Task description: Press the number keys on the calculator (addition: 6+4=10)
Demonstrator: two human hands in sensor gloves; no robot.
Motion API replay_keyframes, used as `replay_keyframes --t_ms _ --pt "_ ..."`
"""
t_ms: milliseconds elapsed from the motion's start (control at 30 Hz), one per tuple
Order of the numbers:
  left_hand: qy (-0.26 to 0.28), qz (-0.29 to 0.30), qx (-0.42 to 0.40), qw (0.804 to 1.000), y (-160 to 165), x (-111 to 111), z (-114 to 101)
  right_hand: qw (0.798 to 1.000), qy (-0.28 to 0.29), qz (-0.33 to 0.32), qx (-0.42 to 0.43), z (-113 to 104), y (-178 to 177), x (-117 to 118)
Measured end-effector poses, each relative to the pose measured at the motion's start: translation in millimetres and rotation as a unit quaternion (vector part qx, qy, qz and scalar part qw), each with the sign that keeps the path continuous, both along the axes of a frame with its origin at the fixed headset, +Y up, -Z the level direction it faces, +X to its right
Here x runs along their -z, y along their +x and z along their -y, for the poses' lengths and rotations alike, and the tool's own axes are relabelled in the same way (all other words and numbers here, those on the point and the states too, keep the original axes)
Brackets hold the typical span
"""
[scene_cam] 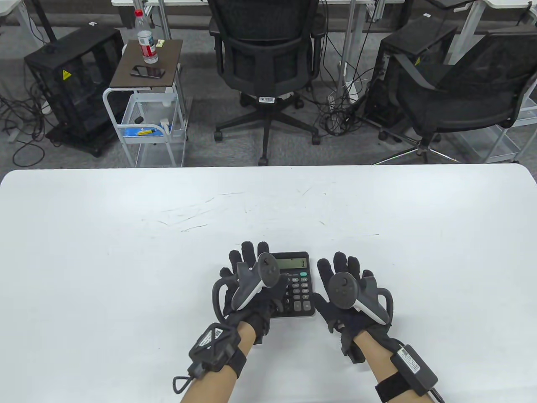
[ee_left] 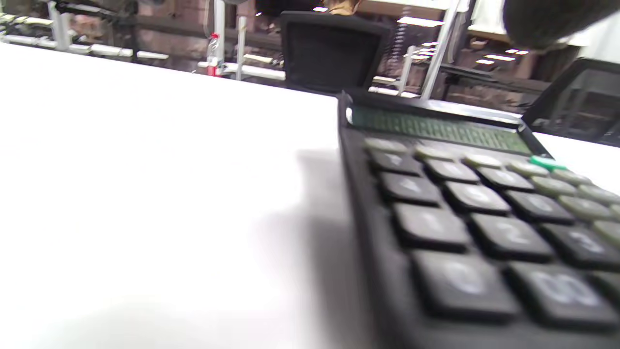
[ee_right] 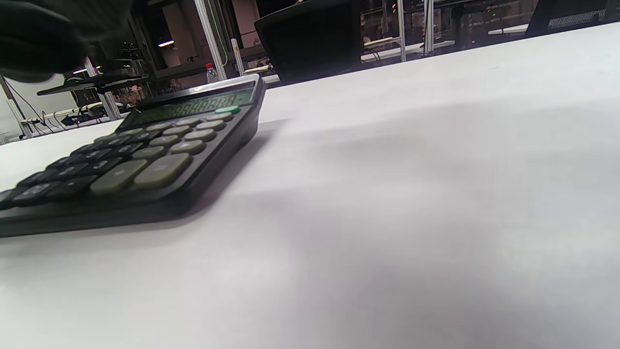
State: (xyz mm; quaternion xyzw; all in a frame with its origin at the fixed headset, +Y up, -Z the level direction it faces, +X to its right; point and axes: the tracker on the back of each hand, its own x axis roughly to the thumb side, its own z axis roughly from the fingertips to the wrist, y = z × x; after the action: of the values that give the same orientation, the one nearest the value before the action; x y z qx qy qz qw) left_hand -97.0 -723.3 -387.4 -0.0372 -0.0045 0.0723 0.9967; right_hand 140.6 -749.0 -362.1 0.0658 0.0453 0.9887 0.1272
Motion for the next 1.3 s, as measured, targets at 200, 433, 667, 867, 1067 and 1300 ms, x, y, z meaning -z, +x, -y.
replay_keyframes --t_ms 200,433,667,867,1067,1300 --pt "0.036 0.003 0.005 0.999 -44 -20 -5 1.0 -0.007 -0.001 -0.003 3 -3 1" --pt "0.033 0.014 -0.008 0.999 -69 -34 6 1.0 -0.012 -0.003 -0.009 8 -7 2" --pt "0.032 0.014 -0.024 0.999 -75 -38 5 1.0 -0.01 -0.021 -0.01 11 -16 0" --pt "0.028 0.017 -0.044 0.999 -80 -38 7 0.998 -0.019 -0.064 -0.014 15 -33 -4" --pt "0.027 0.021 -0.036 0.999 -78 -38 10 0.995 -0.033 -0.089 -0.026 19 -46 -7" --pt "0.022 0.019 -0.034 0.999 -78 -38 10 0.994 -0.041 -0.098 -0.037 23 -51 -9"
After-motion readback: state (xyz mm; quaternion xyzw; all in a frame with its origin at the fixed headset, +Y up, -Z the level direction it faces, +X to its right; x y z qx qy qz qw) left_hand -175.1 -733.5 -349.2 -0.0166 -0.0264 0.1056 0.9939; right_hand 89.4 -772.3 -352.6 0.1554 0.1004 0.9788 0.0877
